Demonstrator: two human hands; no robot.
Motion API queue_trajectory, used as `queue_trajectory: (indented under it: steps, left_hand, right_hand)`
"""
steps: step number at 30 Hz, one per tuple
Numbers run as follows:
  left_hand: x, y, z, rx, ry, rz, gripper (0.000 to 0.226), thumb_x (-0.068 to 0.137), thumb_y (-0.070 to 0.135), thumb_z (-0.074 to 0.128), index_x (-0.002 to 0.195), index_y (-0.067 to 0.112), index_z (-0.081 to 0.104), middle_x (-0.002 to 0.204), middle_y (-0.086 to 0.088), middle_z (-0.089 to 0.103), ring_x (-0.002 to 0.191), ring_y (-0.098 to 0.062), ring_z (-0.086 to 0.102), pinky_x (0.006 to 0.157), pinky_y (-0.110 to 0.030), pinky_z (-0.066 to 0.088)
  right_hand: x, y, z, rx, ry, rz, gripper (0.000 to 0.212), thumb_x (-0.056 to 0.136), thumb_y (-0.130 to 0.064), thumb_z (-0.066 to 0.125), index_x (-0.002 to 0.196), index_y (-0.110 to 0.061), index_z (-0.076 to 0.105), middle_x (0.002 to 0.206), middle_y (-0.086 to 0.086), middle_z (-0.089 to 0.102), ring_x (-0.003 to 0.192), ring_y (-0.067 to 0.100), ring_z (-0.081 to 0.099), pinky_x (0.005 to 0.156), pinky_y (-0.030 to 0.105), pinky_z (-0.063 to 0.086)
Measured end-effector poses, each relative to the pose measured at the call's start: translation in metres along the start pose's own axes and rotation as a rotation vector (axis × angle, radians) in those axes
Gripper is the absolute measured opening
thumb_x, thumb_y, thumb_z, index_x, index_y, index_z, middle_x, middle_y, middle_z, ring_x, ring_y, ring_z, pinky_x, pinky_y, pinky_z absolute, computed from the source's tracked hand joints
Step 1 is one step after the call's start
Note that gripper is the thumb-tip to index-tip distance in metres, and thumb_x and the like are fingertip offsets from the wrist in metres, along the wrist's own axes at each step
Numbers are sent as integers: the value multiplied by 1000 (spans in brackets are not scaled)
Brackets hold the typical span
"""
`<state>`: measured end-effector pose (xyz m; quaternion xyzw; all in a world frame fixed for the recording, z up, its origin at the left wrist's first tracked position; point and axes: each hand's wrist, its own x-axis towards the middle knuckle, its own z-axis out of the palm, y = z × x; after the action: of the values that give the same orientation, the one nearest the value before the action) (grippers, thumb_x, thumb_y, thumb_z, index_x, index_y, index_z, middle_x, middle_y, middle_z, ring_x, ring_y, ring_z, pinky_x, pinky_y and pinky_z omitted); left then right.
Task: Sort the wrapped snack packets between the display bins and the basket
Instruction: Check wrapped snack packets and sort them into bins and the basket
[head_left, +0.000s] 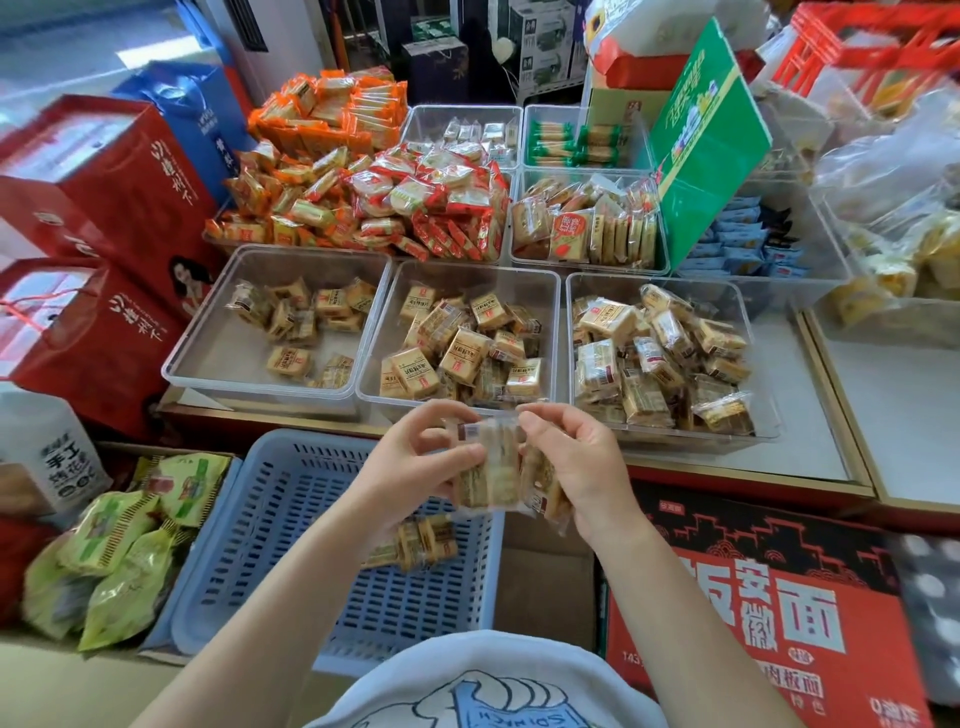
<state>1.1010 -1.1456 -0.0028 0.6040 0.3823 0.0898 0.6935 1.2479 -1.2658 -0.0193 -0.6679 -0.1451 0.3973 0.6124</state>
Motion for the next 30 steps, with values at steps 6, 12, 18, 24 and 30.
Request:
queue_trajectory:
  steps: [6,12,18,24,30]
  left_hand:
    - [1,0,-5,-306,272,-93,29,90,12,74,114,7,60,89,-12,78,72,-19,76,53,-22,56]
    - [3,-3,10,-194,109,-134,48,88,37,71,126,10,59,109,-13,76,92,-22,76,66,-28,61]
    - [1,-4,7,255,-203,142,61,70,57,85,126,42,66,133,17,64,121,-8,63,96,-29,54]
    - [-1,-2,17,128,-69,218,34,75,23,83,108,16,76,98,-2,79,91,-19,76,74,-26,60]
    - [0,2,16,109,-65,176,34,73,27,83,106,20,78,99,-4,79,94,-20,76,81,-34,61]
  right_hand:
    - [-14,5,-2,-119,-159,-41,20,82,-28,82,94,-15,74,81,-11,72,73,-3,67,64,11,49]
    - [-21,6,-5,-214,-95,-71,17,92,-23,76,90,-10,66,68,-1,63,55,24,55,56,35,45]
    - [-22,-4,-16,-179,-80,-62,21,92,-28,75,89,-8,74,86,11,75,78,27,68,81,41,58]
    - [-20,-6,-21,-241,-117,-116,9,89,-27,78,95,-25,71,95,-1,72,90,11,69,79,22,56]
    - [-20,-11,-24,-295,-121,-149,7,91,-21,75,86,-20,71,86,3,70,78,10,64,71,17,51]
